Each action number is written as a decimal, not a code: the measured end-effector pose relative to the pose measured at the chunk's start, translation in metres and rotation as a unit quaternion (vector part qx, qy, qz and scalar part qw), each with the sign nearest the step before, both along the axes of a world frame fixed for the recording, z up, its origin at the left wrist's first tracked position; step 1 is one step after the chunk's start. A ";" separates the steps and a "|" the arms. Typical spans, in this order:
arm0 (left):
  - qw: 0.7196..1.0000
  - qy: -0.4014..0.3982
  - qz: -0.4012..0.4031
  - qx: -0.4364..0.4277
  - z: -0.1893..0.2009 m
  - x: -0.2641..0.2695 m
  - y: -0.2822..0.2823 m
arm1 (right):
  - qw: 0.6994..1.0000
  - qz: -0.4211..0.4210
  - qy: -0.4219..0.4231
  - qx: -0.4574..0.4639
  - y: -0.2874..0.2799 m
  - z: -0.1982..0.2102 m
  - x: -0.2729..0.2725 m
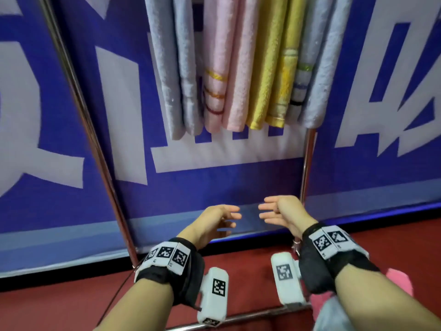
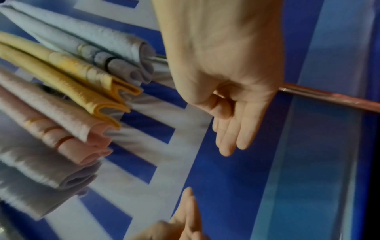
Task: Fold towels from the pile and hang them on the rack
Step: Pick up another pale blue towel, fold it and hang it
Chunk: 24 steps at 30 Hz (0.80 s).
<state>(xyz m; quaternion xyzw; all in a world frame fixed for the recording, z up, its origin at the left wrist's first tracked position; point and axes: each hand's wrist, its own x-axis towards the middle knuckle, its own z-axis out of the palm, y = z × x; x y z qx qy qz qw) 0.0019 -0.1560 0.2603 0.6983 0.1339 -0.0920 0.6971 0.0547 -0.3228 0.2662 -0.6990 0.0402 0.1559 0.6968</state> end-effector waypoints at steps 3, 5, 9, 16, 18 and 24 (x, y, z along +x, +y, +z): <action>1.000 -0.020 -0.017 0.006 0.002 0.009 -0.014 | 0.999 -0.037 0.020 0.011 -0.016 -0.003 0.013; 0.999 -0.027 -0.032 -0.001 0.000 0.013 -0.022 | 0.997 -0.058 0.037 0.029 -0.033 -0.005 0.019; 0.998 -0.030 -0.054 0.006 -0.010 0.026 -0.031 | 0.985 -0.142 0.058 0.077 -0.084 -0.007 0.029; 0.997 -0.023 -0.064 0.032 -0.026 0.045 -0.040 | 0.953 -0.272 0.081 0.107 -0.164 -0.014 0.036; 0.997 -0.018 -0.062 0.033 -0.028 0.049 -0.044 | 0.934 -0.319 0.081 0.138 -0.184 -0.018 0.036; 0.997 -0.008 -0.069 0.038 -0.034 0.058 -0.066 | 0.907 -0.382 0.152 0.092 -0.226 -0.089 0.020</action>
